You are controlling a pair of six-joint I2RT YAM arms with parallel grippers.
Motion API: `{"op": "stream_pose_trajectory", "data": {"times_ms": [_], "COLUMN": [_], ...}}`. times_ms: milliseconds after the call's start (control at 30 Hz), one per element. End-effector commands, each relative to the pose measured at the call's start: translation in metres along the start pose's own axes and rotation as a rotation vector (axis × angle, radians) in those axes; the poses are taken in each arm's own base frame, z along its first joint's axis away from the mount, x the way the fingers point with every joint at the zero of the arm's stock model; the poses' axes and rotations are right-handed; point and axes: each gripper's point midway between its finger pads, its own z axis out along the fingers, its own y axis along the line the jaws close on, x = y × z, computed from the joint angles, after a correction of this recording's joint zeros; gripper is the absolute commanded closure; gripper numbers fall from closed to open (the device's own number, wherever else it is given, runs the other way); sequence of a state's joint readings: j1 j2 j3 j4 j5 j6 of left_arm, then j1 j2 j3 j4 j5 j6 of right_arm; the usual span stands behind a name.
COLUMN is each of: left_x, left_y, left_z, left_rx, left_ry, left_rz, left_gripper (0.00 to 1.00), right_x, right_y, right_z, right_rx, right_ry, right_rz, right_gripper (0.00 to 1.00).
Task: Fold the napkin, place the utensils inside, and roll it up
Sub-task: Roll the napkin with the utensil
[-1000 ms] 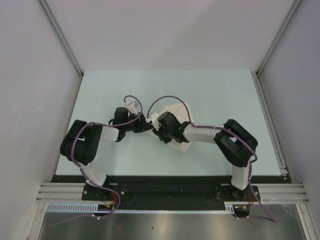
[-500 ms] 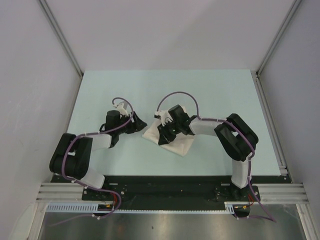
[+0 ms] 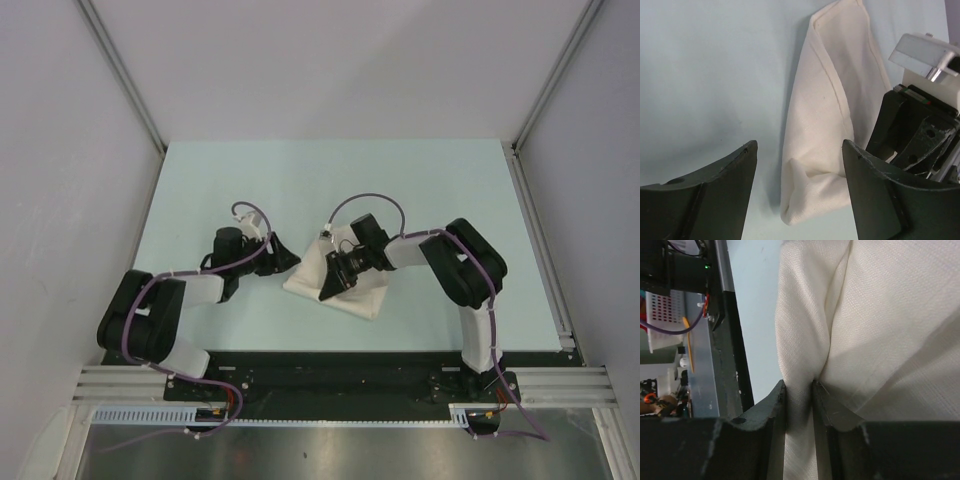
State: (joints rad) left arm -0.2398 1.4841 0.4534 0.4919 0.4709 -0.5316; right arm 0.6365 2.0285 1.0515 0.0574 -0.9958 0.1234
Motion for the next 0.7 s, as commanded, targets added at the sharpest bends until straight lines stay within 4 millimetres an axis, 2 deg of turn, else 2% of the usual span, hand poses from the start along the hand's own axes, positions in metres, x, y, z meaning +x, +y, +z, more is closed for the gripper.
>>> {"op": "stream_pose_trajectory", "data": {"times_ms": [0,233,333,533,633,667], "left_x": [0.019,0.042,0.050,0.069,0.079,0.081], "left_y": [-0.003,-0.005,-0.002,-0.008,-0.007,-0.007], "left_z": [0.006,0.015,0.016,0.015,0.014,0.014], "left_rx": [0.032,0.041,0.030,0.042,0.033,0.032], "left_ry": [0.069,0.160,0.189,0.248,0.276,0.277], "left_rz": [0.000,-0.011,-0.018,-0.012,-0.014,-0.013], "left_gripper": [0.27,0.31,0.37,0.45,0.54,0.60], "right_x": [0.026,0.020,0.020,0.019,0.018,0.018], "right_y": [-0.004,-0.015,-0.019,-0.025,-0.027,-0.029], "right_z": [0.000,-0.006,-0.007,-0.010,-0.011,-0.011], "right_rx": [-0.067,-0.095,-0.089,-0.074,-0.069,-0.061], "right_ry": [0.038,-0.010,-0.015,-0.025,-0.031,-0.033], "right_rz": [0.135,0.172,0.179,0.182,0.186,0.190], "right_gripper": [0.85,0.86,0.86,0.86,0.87,0.86]}}
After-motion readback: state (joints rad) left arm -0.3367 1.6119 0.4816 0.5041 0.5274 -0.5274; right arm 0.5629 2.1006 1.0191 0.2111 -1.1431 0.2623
